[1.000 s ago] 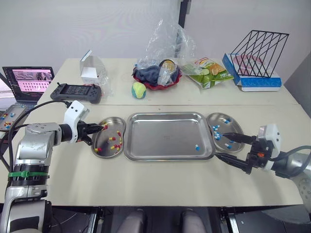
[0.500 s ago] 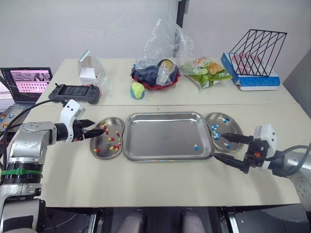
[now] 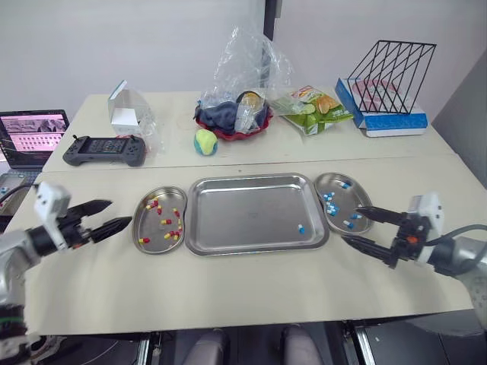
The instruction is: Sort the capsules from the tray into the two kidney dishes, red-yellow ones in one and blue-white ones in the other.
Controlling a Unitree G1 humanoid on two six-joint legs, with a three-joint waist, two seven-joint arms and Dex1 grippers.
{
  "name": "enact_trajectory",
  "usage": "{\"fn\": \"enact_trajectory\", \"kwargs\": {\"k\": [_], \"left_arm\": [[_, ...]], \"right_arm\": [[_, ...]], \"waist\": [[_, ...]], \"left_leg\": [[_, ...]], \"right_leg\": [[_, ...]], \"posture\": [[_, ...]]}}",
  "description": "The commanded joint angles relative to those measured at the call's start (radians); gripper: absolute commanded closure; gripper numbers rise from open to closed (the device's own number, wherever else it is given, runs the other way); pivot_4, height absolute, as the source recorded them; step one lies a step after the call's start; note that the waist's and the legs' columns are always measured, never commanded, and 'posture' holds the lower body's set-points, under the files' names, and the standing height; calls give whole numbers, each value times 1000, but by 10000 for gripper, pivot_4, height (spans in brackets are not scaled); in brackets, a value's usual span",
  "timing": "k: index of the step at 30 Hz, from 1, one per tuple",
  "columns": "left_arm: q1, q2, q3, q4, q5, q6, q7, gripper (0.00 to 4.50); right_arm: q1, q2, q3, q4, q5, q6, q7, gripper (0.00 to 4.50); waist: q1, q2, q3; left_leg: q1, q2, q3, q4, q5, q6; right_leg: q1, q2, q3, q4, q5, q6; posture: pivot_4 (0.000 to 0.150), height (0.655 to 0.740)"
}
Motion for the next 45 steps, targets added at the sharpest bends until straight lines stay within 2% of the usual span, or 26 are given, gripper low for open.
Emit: {"fn": "enact_trajectory", "kwargs": {"k": [1,4,6,8,14,17,24,34,39,43,45], "left_arm": [[59,8,39,-27,-20,-79,-27,245],[88,1,79,11,-55,-94,-25,245],[95,-5,128,-23,-161,53,-2,245],[103,-10,149,-73,-213,121,28,245],[144,-5,131,-112,-175,63,40,245],[177,21,77,-114,-128,8,-12,245],[144,30,80,-99,-155,10,-16,245],[111,44,56,-75,-124,-46,-46,245],[22,93,15,-72,-144,0,-84,245],[-19,79,-20,-113,-165,18,-98,245],[-29,58,-42,-140,-168,7,-90,245]], "right_arm": [[-10,-10,-49,25,22,-21,23,0],[-14,-5,-72,85,12,-40,23,0],[0,-8,-80,111,1,-56,28,0],[17,-9,-86,110,7,-55,34,0],[40,-8,-93,100,14,-47,27,0],[39,-5,-91,95,14,-44,21,0],[34,-4,-87,87,19,-37,11,0],[18,-8,-79,85,22,-25,4,0],[-2,-37,-79,62,23,9,5,0],[-28,-48,-16,1,7,39,0,0],[-86,-45,62,-25,-54,34,-38,0]], "waist": [[8,0,0],[21,0,0],[24,0,0],[24,0,0],[16,0,0],[12,0,0],[12,0,0],[10,0,0],[14,0,0],[9,0,0],[4,0,0]], "left_leg": [[1,0,1,0,-1,1],[1,0,2,0,-5,8],[1,0,2,0,-5,8],[1,0,2,1,-5,8],[2,1,4,0,-3,4],[3,2,4,-1,-4,5],[3,2,5,-1,-6,8],[3,3,5,-1,-6,7],[3,2,5,-1,-6,7],[3,3,5,-1,-6,7],[3,3,5,-1,-6,6]], "right_leg": [[0,0,1,0,0,0],[1,0,1,0,1,0],[1,0,1,0,2,0],[0,0,1,0,2,0],[0,0,2,0,2,0],[0,1,2,0,2,0],[0,2,3,-1,2,0],[0,2,3,-1,2,0],[0,2,3,-1,2,0],[0,2,3,-1,2,0],[0,2,3,-1,2,0]], "posture": [[1500,7400],[1500,7400],[1500,7400],[1500,7400],[1500,7400],[1500,7400],[1500,7400],[1500,7400],[1500,7400],[1500,7400],[1500,7400]]}}
